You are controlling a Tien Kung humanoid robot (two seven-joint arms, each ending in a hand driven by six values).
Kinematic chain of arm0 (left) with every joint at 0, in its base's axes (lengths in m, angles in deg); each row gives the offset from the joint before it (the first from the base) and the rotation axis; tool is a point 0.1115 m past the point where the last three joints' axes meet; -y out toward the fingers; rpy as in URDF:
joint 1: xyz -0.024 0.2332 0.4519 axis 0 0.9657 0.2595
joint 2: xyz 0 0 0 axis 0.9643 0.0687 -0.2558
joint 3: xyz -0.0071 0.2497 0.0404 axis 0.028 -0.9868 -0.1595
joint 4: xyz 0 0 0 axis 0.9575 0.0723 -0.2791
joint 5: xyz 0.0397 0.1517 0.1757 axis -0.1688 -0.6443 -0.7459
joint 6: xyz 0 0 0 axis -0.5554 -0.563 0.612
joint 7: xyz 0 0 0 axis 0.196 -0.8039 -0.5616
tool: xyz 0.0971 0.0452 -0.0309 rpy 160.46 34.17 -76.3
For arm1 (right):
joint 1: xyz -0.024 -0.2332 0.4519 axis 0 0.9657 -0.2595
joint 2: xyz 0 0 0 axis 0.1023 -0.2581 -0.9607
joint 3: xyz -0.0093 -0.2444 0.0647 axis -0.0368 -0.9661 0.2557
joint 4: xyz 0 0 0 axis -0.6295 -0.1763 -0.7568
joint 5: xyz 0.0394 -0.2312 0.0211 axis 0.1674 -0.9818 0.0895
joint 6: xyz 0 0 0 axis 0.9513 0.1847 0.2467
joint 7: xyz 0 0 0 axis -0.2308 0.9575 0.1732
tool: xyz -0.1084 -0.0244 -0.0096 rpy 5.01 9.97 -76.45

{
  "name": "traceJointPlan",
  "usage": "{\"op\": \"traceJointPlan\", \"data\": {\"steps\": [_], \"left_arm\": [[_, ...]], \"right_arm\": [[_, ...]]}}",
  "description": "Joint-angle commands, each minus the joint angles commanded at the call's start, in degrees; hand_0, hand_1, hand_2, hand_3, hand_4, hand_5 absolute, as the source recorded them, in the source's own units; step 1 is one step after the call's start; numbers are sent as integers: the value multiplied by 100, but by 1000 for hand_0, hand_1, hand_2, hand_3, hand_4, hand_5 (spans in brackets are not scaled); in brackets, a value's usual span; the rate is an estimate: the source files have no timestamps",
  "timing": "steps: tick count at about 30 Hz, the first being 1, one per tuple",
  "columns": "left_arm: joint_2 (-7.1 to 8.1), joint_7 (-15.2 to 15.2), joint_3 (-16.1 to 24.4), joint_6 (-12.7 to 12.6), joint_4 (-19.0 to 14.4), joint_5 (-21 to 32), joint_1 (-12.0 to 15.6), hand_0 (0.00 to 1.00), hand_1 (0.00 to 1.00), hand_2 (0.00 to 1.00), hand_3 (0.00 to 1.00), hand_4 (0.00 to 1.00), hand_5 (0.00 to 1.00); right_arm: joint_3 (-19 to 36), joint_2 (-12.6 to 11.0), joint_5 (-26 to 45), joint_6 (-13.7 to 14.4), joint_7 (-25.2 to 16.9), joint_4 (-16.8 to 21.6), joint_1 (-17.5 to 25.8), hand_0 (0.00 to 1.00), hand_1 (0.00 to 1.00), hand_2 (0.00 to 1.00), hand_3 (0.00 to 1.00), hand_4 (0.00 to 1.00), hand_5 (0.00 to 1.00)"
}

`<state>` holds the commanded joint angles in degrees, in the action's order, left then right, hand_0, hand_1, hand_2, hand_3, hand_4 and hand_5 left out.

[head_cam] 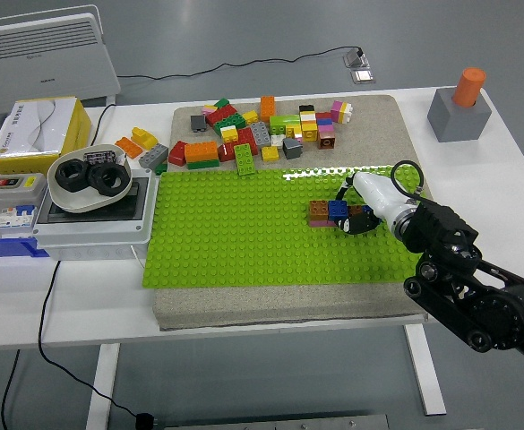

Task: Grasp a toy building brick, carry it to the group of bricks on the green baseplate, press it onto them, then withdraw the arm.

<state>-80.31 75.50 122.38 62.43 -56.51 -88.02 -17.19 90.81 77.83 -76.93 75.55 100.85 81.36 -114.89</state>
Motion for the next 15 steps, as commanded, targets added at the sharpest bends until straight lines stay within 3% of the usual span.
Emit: {"op": "traceJointPlan", "data": {"steps": [15], "left_arm": [[-1,-8,12,6,-1,0,8,772,712,615,462,636,314]], "right_arm": [[-18,-5,-34,-1,6,5,-5,844,830,831,688,726,160]]}}
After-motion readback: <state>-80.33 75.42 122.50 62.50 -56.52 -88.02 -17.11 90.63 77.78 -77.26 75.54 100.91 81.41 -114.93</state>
